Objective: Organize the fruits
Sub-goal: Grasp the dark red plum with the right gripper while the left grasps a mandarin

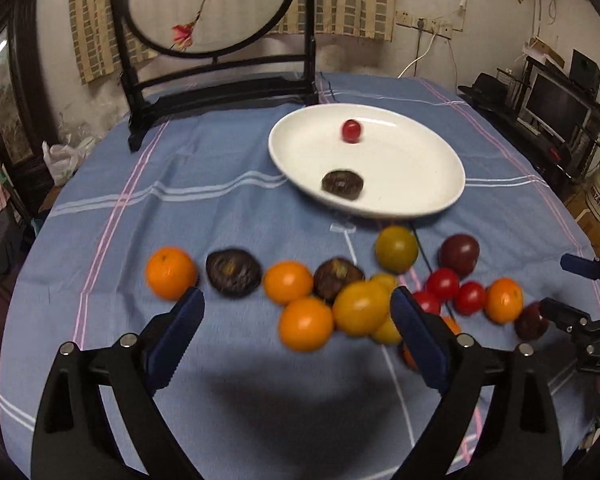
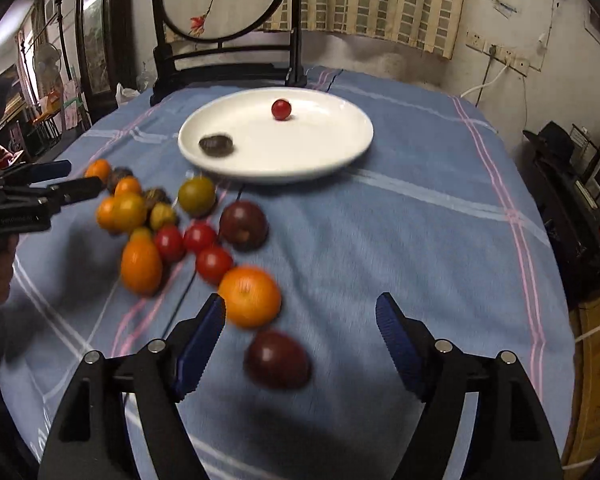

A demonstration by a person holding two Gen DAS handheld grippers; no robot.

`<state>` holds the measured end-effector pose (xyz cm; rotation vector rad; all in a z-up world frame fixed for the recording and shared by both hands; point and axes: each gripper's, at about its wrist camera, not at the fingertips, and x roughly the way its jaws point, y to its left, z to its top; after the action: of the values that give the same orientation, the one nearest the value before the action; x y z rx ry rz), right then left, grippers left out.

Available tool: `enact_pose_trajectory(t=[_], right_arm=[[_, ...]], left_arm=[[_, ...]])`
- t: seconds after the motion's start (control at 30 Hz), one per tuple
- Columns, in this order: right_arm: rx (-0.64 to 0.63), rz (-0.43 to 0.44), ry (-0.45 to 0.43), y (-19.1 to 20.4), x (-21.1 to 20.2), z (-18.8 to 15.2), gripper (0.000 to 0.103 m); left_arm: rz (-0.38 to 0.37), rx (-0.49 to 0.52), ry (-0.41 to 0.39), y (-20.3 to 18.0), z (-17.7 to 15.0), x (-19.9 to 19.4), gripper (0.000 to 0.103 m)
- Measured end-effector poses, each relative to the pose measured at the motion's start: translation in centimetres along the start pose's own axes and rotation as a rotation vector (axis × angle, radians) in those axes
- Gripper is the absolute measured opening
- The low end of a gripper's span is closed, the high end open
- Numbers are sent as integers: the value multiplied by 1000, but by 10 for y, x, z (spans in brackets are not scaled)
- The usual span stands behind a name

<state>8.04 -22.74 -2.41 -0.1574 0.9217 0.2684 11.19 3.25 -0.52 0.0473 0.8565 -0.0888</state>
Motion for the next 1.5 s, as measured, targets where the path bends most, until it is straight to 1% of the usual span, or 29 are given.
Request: enact_pose_trajectory(t=[0.07, 0.17, 0.2, 0.23, 0.27, 0.3, 0.33, 0.4, 0.47, 0.6, 0.63, 0.7, 0.77, 0.8, 0.83, 0.87, 0.9, 0.97, 1.07, 1.13, 1.17, 1.27, 1.33, 1.5], right_arm=[[-8, -6, 22, 5, 1, -10, 78], [-13, -22, 43, 8, 6, -18, 77], [-13, -25, 50, 8, 8, -20, 72], [-15, -20, 61, 10, 12, -22, 62], [-17, -13, 71, 11, 14, -23, 58], [-17, -7, 84, 12, 18, -24, 49], [-17, -10, 97, 12, 23, -26, 46], [-11, -9, 108, 12, 30, -26, 45], [-4, 3, 93, 13, 32, -26, 39], [-1, -5, 84, 15, 28, -26, 38], [5, 1, 76, 14, 25, -27, 38], [19, 13, 62, 11, 19, -28, 38], [27, 31, 46, 8, 12, -30, 38], [27, 39, 38, 8, 9, -31, 38], [29, 50, 32, 7, 6, -33, 38], [30, 56, 30, 7, 5, -34, 38], [31, 65, 27, 7, 4, -35, 38], [32, 73, 25, 6, 2, -35, 38], [24, 84, 18, 7, 0, -34, 38], [16, 90, 14, 9, -1, -33, 38], [11, 93, 12, 10, -2, -32, 38], [-8, 103, 1, 14, -6, -27, 38], [-25, 112, -19, 18, -12, -21, 38], [-54, 115, -80, 25, -24, 4, 38]], left_arm=[[-4, -24, 15, 4, -11, -3, 92], [4, -31, 26, 5, -25, -6, 92], [7, -31, 25, 5, -28, -8, 92], [10, -31, 20, 5, -31, -10, 92], [11, -29, 14, 5, -34, -12, 92], [11, -22, 7, 5, -38, -14, 92], [15, -17, 6, 5, -40, -16, 92], [22, -17, 8, 7, -45, -16, 92], [23, -29, 20, 11, -46, -14, 92], [25, -32, 28, 12, -44, -8, 92], [24, -27, 32, 10, -43, -5, 91], [27, -4, 47, 6, -42, 4, 86], [37, 21, 69, 1, -38, 16, 85], [40, 27, 77, 0, -38, 20, 83], [41, 33, 89, -1, -36, 26, 78], [34, 38, 105, -3, -35, 32, 68], [21, 40, 128, -4, -33, 38, 62], [6, 33, 155, -4, -30, 48, 60], [22, 47, 139, -7, -21, 56, 54], [12, 51, 140, -9, -17, 59, 45], [-7, 58, 141, -10, -17, 59, 37], [7, 94, 138, -13, -16, 57, 37], [-11, 104, 120, -12, -16, 45, 37], [-48, 121, 25, -6, -3, 6, 37]])
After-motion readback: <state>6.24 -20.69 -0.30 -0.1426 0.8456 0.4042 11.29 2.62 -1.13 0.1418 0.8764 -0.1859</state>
